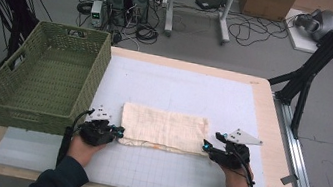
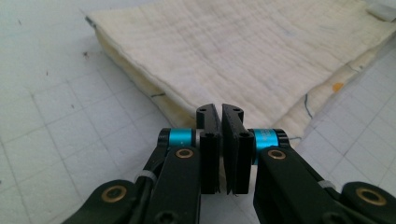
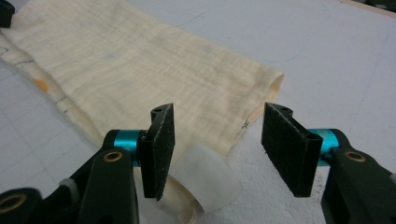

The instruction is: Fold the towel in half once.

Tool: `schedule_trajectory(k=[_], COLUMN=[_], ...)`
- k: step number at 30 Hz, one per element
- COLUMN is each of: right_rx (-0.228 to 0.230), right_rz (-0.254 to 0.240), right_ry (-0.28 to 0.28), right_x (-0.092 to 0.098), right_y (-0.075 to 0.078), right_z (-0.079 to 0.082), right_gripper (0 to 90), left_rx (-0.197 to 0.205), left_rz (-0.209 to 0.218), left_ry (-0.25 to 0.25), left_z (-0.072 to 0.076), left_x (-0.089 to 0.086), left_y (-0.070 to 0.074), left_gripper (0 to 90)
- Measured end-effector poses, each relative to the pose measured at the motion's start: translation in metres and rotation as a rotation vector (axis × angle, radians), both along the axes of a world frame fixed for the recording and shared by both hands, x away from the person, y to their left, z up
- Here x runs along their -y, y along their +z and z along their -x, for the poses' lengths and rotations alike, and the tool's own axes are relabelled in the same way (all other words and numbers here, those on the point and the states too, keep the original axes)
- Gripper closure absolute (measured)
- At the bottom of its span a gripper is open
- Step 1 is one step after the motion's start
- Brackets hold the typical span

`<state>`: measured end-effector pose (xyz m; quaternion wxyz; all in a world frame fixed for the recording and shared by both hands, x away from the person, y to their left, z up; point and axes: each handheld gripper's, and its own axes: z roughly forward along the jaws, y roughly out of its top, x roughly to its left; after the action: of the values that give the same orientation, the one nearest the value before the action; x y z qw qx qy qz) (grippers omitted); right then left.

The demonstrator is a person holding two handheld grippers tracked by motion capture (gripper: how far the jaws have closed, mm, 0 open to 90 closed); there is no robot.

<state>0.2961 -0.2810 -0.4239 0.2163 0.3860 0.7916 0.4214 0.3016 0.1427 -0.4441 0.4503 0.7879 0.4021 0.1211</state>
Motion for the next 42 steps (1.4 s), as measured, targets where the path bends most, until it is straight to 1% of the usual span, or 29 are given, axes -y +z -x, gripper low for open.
schedule_trajectory(k=[2,5,7,10,12,13,14,15,16,17,19,20,21,22,24,26,27,30,32,33,34,35,36,37,38,39,40,41,42], right_rx=[-0.011,-0.022,-0.039,-0.083,-0.111,-0.126,-0.138,-0.138,-0.154,-0.157,-0.15,-0.141,-0.137,-0.131,-0.125,-0.118,-0.112,-0.103,-0.114,-0.118,-0.123,-0.138,-0.145,-0.159,-0.169,-0.166,-0.161,-0.144,-0.13], right_rz=[0.013,0.034,0.029,-0.01,-0.007,0.004,0.026,0.026,0.093,0.106,0.102,0.108,0.116,0.124,0.121,0.107,0.103,0.093,0.086,0.087,0.085,0.093,0.113,0.121,0.122,0.112,0.09,0.066,0.035], right_ry=[0.015,0.03,0.046,0.103,0.146,0.16,0.173,0.173,0.179,0.179,0.19,0.193,0.194,0.197,0.198,0.2,0.205,0.222,0.238,0.241,0.242,0.245,0.248,0.252,0.255,0.253,0.243,0.231,0.218], right_x=[0.0,0.001,0.004,0.005,0.002,0.0,-0.003,-0.003,-0.007,-0.007,-0.006,-0.006,-0.006,-0.006,-0.006,-0.004,-0.002,0.001,0.003,0.004,0.004,0.003,0.002,0.001,0.001,0.001,0.002,0.004,0.005], right_y=[-0.001,-0.001,-0.001,-0.003,-0.006,-0.008,-0.01,-0.01,-0.014,-0.015,-0.013,-0.011,-0.011,-0.011,-0.009,-0.005,-0.003,0.0,0.001,0.001,0.0,-0.002,-0.003,-0.005,-0.006,-0.006,-0.004,-0.002,0.001], right_z=[0.0,0.001,0.001,0.0,0.0,0.0,-0.001,-0.001,-0.002,-0.002,-0.001,0.0,0.0,0.001,0.001,0.002,0.003,0.004,0.005,0.006,0.005,0.005,0.005,0.004,0.004,0.003,0.003,0.003,0.002], right_gripper=[44.7,47.3,49.9,51.7,51.7,51.7,52.7,52.7,59.3,66.0,81.0,84.6,86.3,86.7,86.8,86.8,86.7,86.8,86.8,86.7,86.6,86.3,84.6,81.9,78.7,74.2,71.1,67.1,64.4], left_rx=[0.017,0.029,0.039,0.053,0.055,0.048,0.046,0.046,0.039,0.036,0.033,0.033,0.032,0.033,0.032,0.031,0.028,0.014,-0.003,-0.003,-0.022,-0.022,-0.05,-0.064,-0.072,-0.071,-0.06,-0.041,-0.019], left_rz=[0.014,0.041,0.062,0.089,0.097,0.102,0.101,0.101,0.106,0.111,0.12,0.123,0.128,0.13,0.135,0.137,0.142,0.138,0.121,0.121,0.092,0.092,0.056,0.04,0.032,0.028,0.024,0.025,0.022], left_ry=[-0.002,-0.008,-0.007,-0.011,-0.011,-0.014,-0.014,-0.014,-0.014,-0.015,-0.017,-0.019,-0.019,-0.019,-0.021,-0.026,-0.026,-0.037,-0.04,-0.04,-0.037,-0.037,-0.027,-0.025,-0.022,-0.008,0.007,0.022,0.028], left_z=[0.001,0.003,0.004,0.006,0.006,0.006,0.007,0.007,0.007,0.007,0.008,0.009,0.01,0.011,0.013,0.016,0.018,0.023,0.025,0.025,0.025,0.025,0.023,0.022,0.021,0.02,0.019,0.018,0.016], left_x=[-0.001,-0.002,-0.003,-0.005,-0.005,-0.005,-0.005,-0.005,-0.006,-0.006,-0.007,-0.007,-0.008,-0.008,-0.009,-0.01,-0.01,-0.01,-0.01,-0.01,-0.009,-0.009,-0.009,-0.008,-0.008,-0.007,-0.007,-0.007,-0.007], left_y=[0.002,0.005,0.007,0.011,0.011,0.012,0.012,0.012,0.012,0.012,0.013,0.013,0.014,0.015,0.016,0.017,0.017,0.016,0.013,0.013,0.008,0.008,0.003,0.0,-0.002,-0.002,-0.001,0.0,0.002], left_gripper=[85.3,85.3,85.3,85.5,85.8,86.0,86.1,86.0,86.1,86.1,86.1,86.1,86.2,86.2,86.2,86.2,86.2,86.2,86.2,86.2,86.2,86.2,86.1,85.5,83.5,77.7,68.1,59.8,55.5])
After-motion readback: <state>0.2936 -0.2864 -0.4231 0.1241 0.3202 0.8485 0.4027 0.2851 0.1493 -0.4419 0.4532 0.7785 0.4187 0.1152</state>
